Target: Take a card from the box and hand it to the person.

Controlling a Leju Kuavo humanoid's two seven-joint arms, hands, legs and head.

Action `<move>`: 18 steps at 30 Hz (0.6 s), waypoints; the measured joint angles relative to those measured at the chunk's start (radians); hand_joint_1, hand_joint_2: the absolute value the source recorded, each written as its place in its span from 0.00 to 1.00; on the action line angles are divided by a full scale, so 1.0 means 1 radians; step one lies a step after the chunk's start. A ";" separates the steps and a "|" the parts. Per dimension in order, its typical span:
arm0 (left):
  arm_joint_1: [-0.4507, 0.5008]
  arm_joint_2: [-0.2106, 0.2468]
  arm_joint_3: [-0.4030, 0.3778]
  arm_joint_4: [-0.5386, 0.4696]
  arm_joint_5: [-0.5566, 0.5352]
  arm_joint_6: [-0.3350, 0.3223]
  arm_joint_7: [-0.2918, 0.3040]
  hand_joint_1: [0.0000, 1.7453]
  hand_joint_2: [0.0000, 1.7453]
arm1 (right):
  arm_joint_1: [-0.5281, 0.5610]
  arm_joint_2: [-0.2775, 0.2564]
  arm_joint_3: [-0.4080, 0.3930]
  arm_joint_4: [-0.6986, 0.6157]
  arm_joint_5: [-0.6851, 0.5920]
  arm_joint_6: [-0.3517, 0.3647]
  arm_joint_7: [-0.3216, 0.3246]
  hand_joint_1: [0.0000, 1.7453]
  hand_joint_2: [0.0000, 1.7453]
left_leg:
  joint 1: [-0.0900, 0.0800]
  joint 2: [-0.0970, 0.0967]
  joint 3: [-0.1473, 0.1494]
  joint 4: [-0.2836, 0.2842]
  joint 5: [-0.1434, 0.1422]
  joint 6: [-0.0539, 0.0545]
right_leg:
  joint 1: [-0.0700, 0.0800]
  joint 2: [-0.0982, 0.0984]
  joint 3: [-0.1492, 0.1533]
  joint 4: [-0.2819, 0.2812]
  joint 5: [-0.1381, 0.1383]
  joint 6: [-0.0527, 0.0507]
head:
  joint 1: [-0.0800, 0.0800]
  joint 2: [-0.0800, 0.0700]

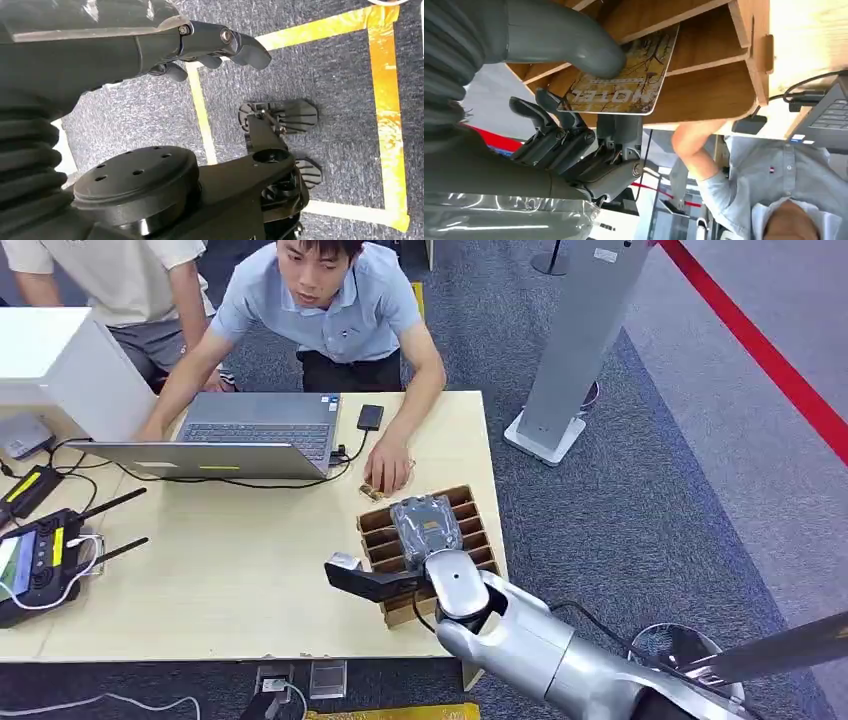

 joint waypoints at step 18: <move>0.034 0.013 0.002 0.000 0.031 0.012 -0.027 0.00 1.00 | -0.028 -0.111 -0.132 -0.379 -0.144 0.208 0.074 0.99 1.00 | 0.000 0.000 0.000 0.000 0.000 0.000 | 0.000 0.000 0.000 0.000 0.000 0.000 | 0.000 0.000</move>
